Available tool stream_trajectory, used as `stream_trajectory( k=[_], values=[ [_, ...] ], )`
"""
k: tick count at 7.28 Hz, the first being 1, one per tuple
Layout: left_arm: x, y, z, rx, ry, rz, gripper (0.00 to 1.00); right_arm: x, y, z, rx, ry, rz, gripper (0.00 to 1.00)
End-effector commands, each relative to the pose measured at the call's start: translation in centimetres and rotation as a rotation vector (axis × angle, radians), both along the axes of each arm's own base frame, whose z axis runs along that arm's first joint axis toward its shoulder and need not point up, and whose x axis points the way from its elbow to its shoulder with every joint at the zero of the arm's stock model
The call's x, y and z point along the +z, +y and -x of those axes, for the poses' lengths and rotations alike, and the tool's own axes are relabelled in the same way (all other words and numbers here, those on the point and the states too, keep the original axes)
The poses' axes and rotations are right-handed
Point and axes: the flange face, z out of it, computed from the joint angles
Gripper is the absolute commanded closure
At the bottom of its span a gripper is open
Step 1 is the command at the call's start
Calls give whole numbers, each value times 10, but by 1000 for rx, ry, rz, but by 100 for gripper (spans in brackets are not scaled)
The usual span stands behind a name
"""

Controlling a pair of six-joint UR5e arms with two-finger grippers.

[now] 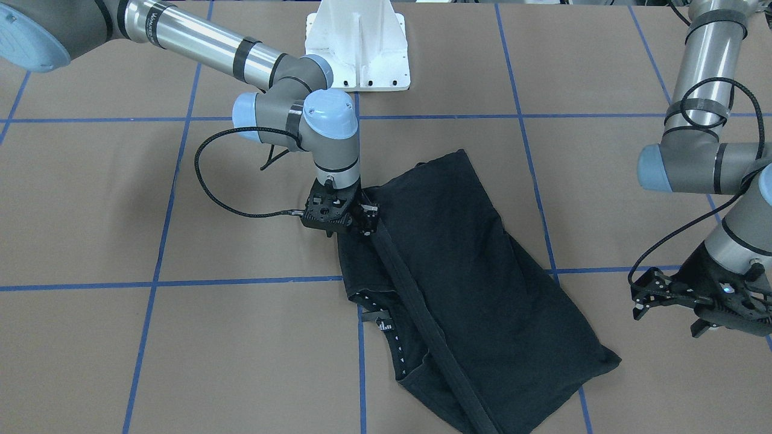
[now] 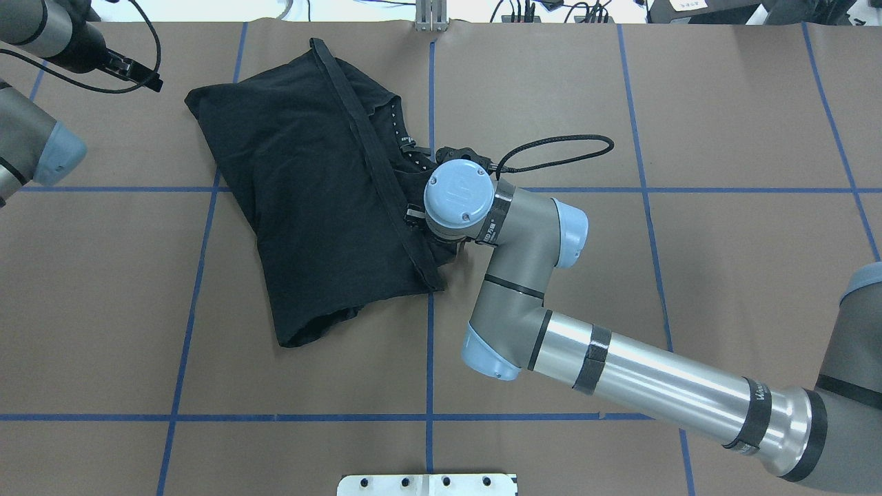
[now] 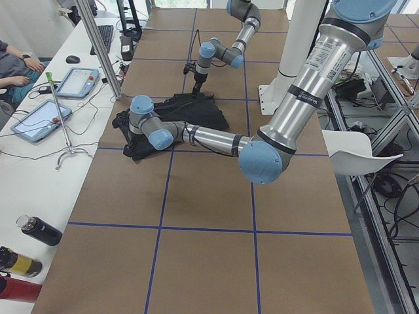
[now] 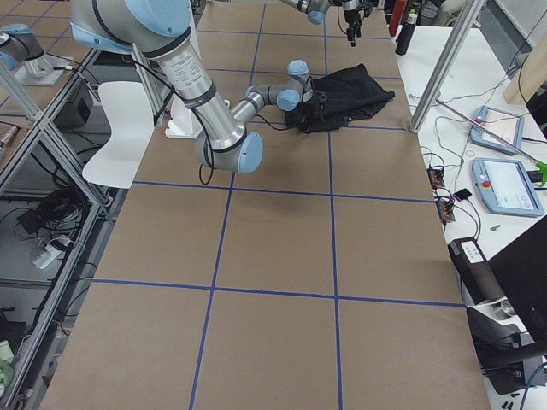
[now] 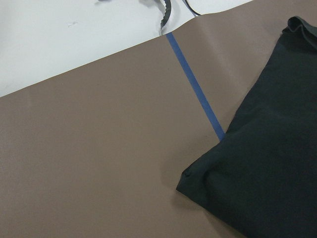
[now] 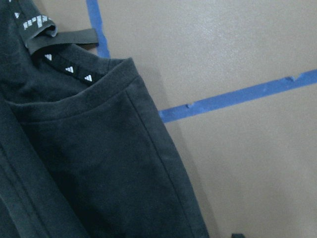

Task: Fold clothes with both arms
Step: 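Grasp the collar edge with the right gripper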

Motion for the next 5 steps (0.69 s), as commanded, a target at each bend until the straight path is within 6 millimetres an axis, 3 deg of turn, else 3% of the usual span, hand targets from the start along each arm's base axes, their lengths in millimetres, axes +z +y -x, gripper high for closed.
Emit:
stream_trajectory(
  k=[1,2,3,4,5],
  values=[
    [0,0,-1,-4,5,4,0,-3,2,1,3,14,10,44],
    [1,0,-1,-4,4,5,0,-4,2,1,3,13,12,62],
    [1,0,-1,-4,4,5,0,-6,2,1,3,11,10,86],
    [2,0,-1,-4,3,7,0,-7,2,1,3,9,10,100],
    [2,0,-1,-4,3,7,0,-7,3,0,2,7,10,100]
  ],
)
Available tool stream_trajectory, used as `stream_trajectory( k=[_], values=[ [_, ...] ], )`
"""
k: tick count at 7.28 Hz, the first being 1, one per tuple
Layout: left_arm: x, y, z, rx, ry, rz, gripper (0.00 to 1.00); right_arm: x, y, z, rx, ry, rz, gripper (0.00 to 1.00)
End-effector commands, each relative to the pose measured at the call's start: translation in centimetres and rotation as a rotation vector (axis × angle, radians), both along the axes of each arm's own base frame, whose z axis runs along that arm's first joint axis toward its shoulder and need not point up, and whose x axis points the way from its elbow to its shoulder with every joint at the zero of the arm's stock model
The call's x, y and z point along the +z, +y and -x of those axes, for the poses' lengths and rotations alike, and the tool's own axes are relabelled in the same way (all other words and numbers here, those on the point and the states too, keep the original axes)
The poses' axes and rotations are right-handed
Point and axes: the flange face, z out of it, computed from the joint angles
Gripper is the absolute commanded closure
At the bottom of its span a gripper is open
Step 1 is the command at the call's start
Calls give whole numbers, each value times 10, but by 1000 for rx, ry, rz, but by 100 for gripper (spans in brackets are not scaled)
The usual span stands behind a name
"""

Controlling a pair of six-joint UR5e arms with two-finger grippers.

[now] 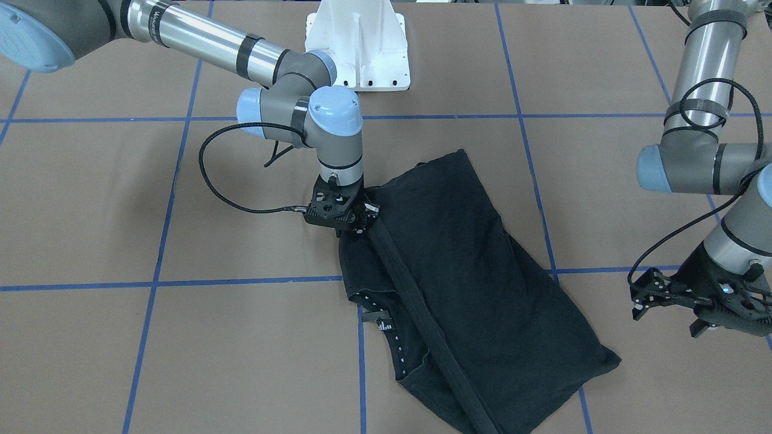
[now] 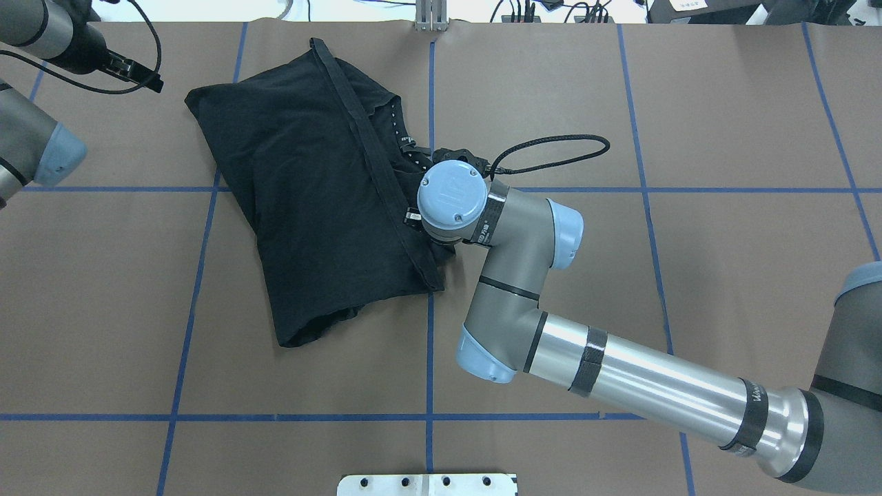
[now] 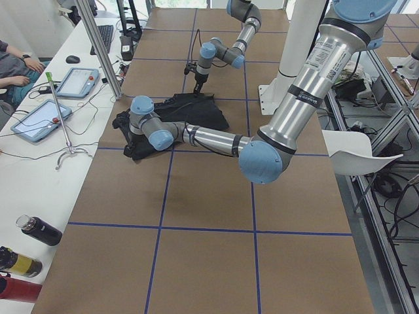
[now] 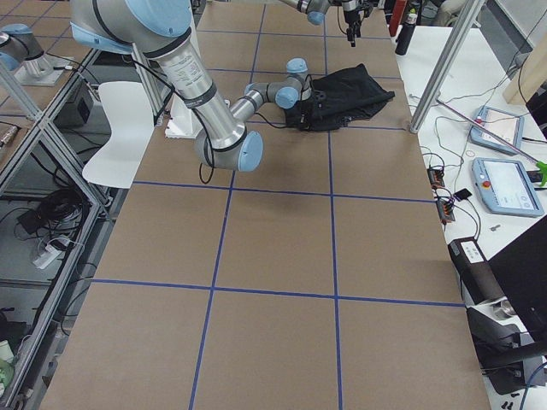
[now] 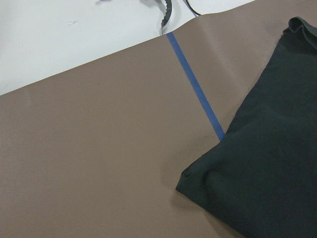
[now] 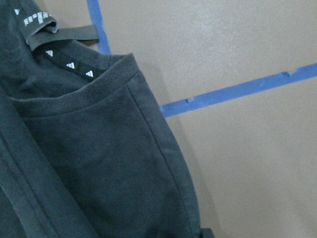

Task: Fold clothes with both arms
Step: 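Grasp the collar edge with the right gripper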

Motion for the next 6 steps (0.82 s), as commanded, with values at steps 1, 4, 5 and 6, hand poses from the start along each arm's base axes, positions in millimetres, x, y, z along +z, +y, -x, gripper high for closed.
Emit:
stream_trajectory(
  k=[1,4,5,6],
  values=[
    [0,0,0,0,0,1,0,-4,1,-1,-5,-9,-1,100],
    [0,0,0,0,0,-1,0,10,11,-77,-21,-25,19,100],
    [0,0,0,0,0,-1,0,28,15,-113,-46,-31,12,100],
    [-1,0,0,0,1,-2,0,46,28,-131,-40,-20,6,100]
  ],
)
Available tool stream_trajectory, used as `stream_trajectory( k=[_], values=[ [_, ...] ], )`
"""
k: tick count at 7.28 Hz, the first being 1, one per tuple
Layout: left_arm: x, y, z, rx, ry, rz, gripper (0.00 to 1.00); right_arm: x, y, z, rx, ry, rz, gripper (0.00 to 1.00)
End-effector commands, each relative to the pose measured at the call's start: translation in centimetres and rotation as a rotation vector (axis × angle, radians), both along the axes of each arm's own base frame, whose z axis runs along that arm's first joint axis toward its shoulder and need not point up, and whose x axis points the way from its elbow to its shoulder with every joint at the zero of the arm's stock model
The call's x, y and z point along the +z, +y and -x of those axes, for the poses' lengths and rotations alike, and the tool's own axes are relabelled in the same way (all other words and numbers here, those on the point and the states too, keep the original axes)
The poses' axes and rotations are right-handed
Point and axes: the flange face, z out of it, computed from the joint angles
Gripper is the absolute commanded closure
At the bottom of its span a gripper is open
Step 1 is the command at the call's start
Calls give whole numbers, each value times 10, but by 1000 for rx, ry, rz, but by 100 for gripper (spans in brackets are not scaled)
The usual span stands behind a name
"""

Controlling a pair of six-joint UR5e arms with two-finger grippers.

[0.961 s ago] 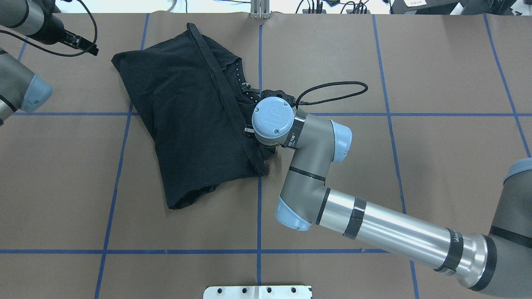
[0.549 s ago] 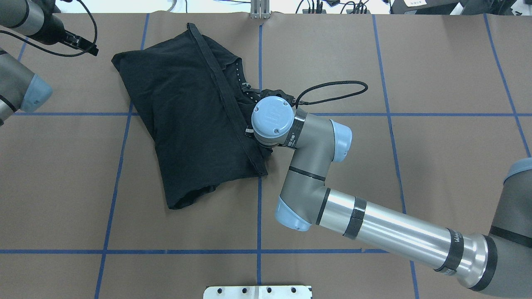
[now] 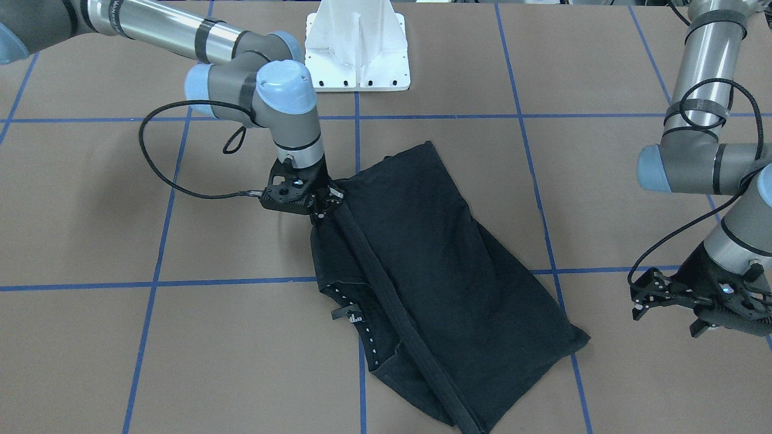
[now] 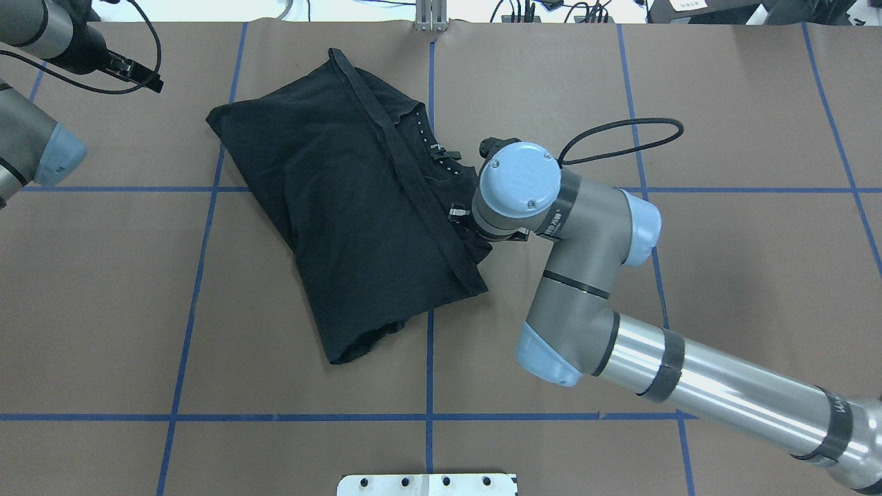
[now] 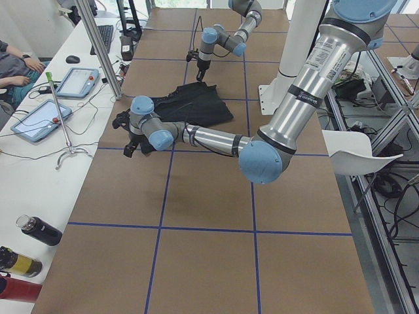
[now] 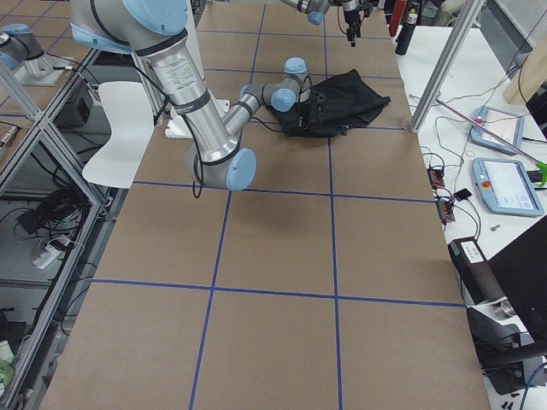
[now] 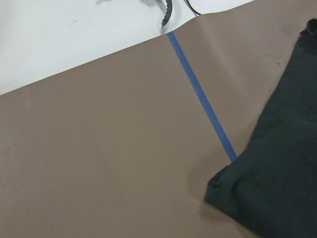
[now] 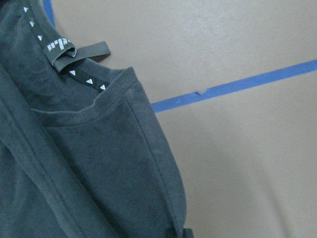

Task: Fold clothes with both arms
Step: 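Grasp the collar edge with the right gripper, then pull the collar edge with the right gripper toward the robot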

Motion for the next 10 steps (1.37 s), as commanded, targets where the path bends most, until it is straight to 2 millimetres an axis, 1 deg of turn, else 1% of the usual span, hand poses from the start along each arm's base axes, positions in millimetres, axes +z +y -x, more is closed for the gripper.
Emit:
stream_trajectory(
  k=[1,2,3,5,6,7,8,9,10],
  values=[
    [-1,0,0,0,1,-1,0,13,28,-37,1,-14,-21,100],
    [-1,0,0,1,2,-1,0,6,66,-16,-1,0,-38,100],
    [-2,0,0,1,2,-1,0,-5,99,8,21,2,-15,100],
    [-1,1,0,1,1,1,0,-22,155,22,21,5,-19,100],
    [-1,1,0,1,1,1,0,-35,175,16,16,9,-6,100],
    [-1,1,0,1,1,1,0,-35,183,14,13,23,-13,100],
    [-1,1,0,1,1,1,0,-27,190,17,0,37,-11,100],
    [-1,1,0,1,1,1,0,-23,190,17,-2,43,-12,100],
    [-1,1,0,1,1,1,0,-19,188,18,-5,57,-20,1]
  ],
)
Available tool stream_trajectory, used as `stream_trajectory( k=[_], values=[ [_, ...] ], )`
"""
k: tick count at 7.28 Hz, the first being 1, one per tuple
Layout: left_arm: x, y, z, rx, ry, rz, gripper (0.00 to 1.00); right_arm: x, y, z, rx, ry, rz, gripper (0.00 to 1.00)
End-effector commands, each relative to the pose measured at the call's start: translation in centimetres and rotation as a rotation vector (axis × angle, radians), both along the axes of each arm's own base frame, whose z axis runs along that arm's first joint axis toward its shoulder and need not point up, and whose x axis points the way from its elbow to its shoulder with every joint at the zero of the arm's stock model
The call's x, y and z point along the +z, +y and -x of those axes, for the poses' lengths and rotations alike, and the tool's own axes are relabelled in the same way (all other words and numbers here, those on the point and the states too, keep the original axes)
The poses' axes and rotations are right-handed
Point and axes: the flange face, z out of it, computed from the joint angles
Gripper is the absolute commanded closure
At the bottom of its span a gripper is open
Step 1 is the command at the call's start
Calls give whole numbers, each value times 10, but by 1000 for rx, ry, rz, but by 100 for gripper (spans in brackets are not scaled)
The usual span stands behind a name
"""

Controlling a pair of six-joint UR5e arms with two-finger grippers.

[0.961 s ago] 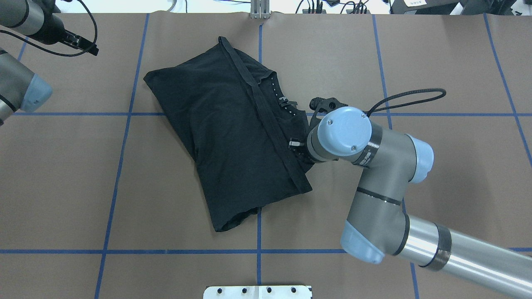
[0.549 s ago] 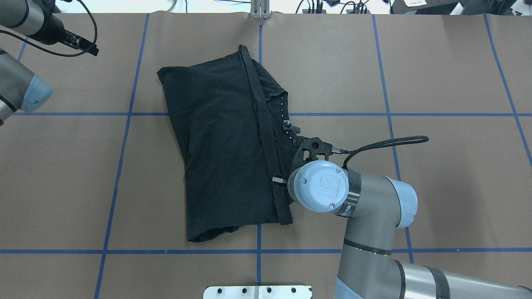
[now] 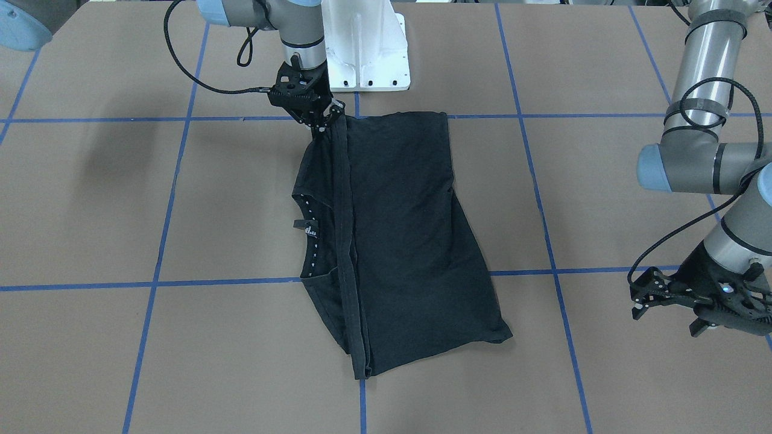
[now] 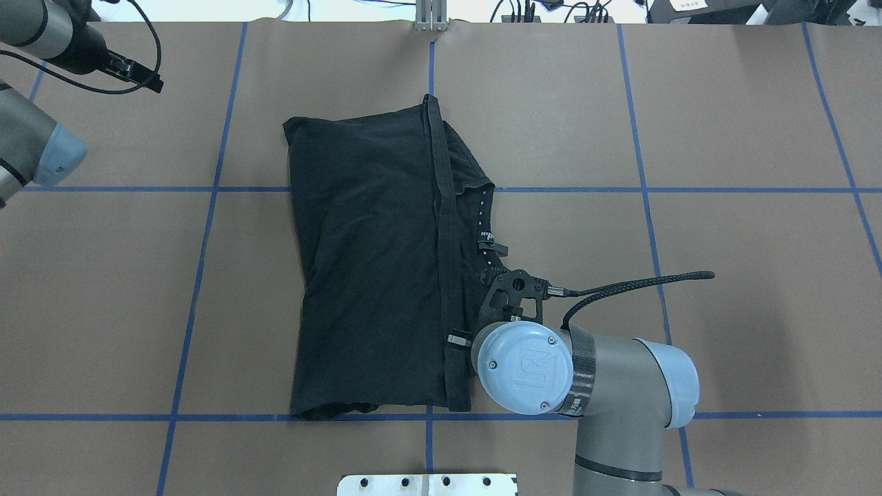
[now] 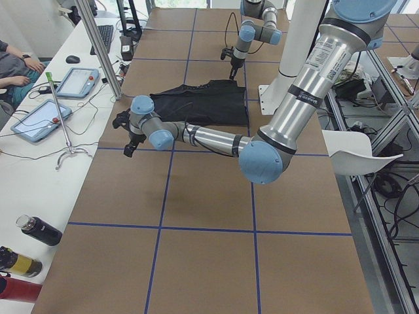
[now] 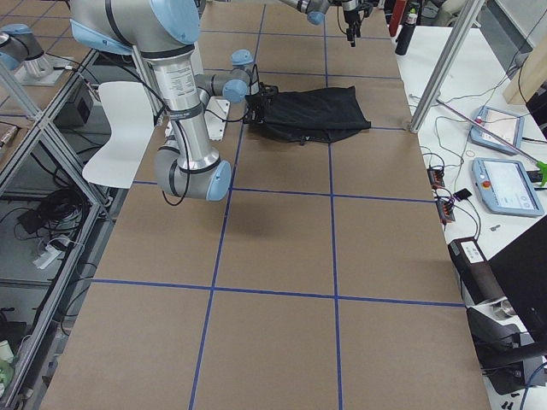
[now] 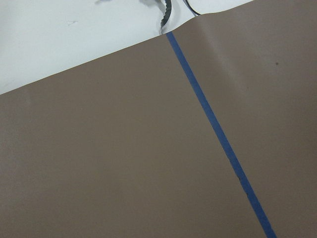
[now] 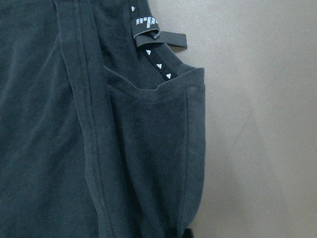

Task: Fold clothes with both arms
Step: 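Move the right gripper back up to the collar area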

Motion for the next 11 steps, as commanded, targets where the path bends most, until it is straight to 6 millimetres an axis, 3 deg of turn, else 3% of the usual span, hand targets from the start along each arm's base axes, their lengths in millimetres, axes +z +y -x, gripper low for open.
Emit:
stream_trajectory(
  k=[1,3,4,6,8,11],
  values=[
    [-2,0,0,0,1,-3,0,1,-13,-5,6,12,-21,0],
    [0,0,0,0,0,0,0,-5,-69,-31,-10,41,-102,0],
    [0,0,0,0,1,-1,0,-26,-101,-11,-3,54,-118,0],
    [-2,0,-1,3,3,-4,0,-53,-154,66,-21,143,-103,0],
    [-2,0,-1,2,3,-3,0,-33,-168,80,-117,241,-126,0],
    [-2,0,-1,2,3,-3,0,-17,-165,78,-208,371,-121,0]
  ],
)
